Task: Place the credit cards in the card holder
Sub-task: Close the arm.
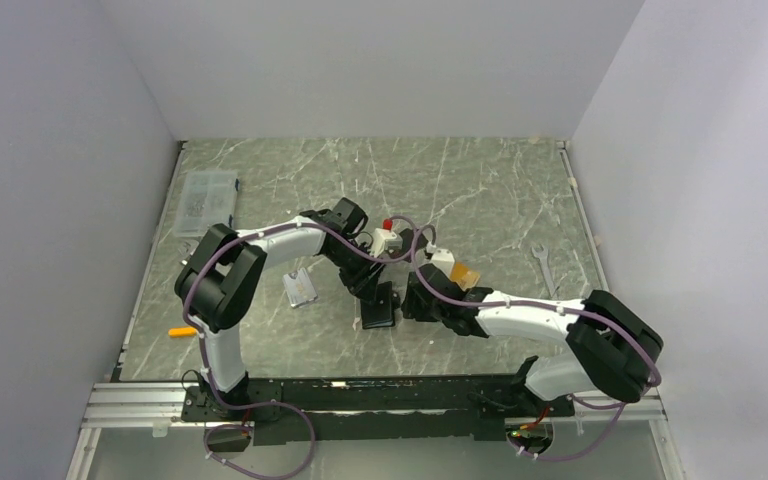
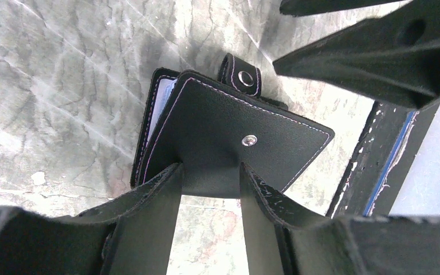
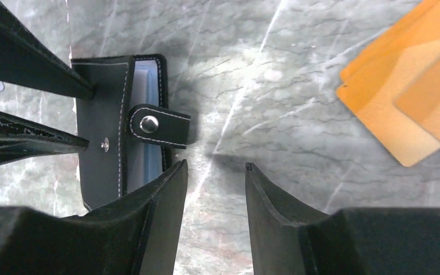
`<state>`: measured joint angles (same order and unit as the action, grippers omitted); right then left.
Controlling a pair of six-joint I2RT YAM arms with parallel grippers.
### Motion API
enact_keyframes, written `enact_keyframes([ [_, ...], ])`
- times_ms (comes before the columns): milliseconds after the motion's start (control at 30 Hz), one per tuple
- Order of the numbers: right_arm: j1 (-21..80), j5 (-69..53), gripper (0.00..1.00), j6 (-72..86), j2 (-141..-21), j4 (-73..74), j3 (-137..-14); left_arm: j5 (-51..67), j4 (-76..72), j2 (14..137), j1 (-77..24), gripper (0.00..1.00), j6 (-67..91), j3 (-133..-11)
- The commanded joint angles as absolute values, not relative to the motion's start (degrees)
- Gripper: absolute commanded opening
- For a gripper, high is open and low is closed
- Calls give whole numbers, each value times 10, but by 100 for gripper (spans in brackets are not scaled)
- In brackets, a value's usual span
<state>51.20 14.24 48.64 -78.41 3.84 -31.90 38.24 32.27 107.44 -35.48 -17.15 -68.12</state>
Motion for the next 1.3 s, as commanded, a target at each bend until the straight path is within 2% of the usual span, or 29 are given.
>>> enact_keyframes([
  [0, 521, 227, 43, 504, -749, 52, -301, 343, 328, 1085, -371, 49, -190, -664],
  [200, 525, 208, 42, 467, -740, -3, -291, 292, 319, 1074, -381, 49, -172, -659],
  [467, 554, 204, 49, 416, -727, -104, -240, 317, 345, 1065, -377, 50, -179, -672],
  [633, 568, 202, 50, 396, -761, -150, -244, 322, 351, 1070, -375, 50, -179, -675],
  [867, 581, 264, 49, 396, -802, -154, -264, 330, 357, 1073, -370, 50, -184, -674],
  [1033, 580, 358, 48, 462, -835, -72, -305, 314, 360, 1071, -373, 52, -202, -663],
  [1267, 579, 348, 40, 508, -798, -88, -266, 270, 344, 1063, -373, 52, -201, -665],
])
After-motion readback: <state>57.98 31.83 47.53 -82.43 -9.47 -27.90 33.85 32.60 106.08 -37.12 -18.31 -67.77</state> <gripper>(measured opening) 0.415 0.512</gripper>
